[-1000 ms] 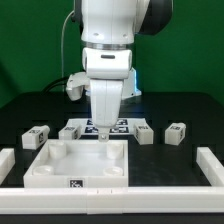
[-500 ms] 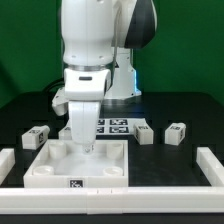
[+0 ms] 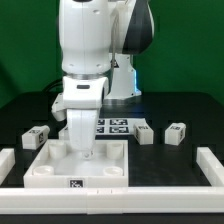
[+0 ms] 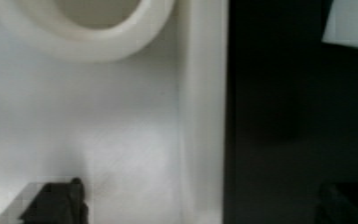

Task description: Assemble one leg

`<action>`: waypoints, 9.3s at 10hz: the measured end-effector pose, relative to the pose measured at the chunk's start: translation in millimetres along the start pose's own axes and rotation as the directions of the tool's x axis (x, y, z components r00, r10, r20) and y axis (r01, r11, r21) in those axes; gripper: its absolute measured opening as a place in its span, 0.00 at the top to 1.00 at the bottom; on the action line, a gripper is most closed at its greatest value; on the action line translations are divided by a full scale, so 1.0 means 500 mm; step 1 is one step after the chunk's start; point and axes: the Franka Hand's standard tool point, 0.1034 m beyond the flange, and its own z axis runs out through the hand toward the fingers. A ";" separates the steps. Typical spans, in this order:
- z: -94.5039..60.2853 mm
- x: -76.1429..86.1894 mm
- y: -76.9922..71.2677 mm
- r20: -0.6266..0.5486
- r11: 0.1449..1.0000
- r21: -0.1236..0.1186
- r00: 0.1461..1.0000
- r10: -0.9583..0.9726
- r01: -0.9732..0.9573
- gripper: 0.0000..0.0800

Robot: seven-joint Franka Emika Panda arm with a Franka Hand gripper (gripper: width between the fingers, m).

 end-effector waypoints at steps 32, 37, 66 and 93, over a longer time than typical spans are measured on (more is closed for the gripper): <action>-0.009 0.234 0.049 0.022 0.995 -0.050 0.996 -0.085 0.086 0.92; -0.009 0.267 0.041 0.035 0.999 -0.031 0.999 0.025 -0.024 0.92; -0.079 0.290 -0.054 -0.106 0.325 -0.002 0.324 0.940 -0.946 0.19; 0.001 0.366 -0.168 0.688 -0.441 0.056 -0.285 0.667 -0.896 0.19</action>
Offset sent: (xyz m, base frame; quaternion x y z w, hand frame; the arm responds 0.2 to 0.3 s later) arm 0.0000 0.0000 0.0000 0.0000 0.0000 0.0000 1.0000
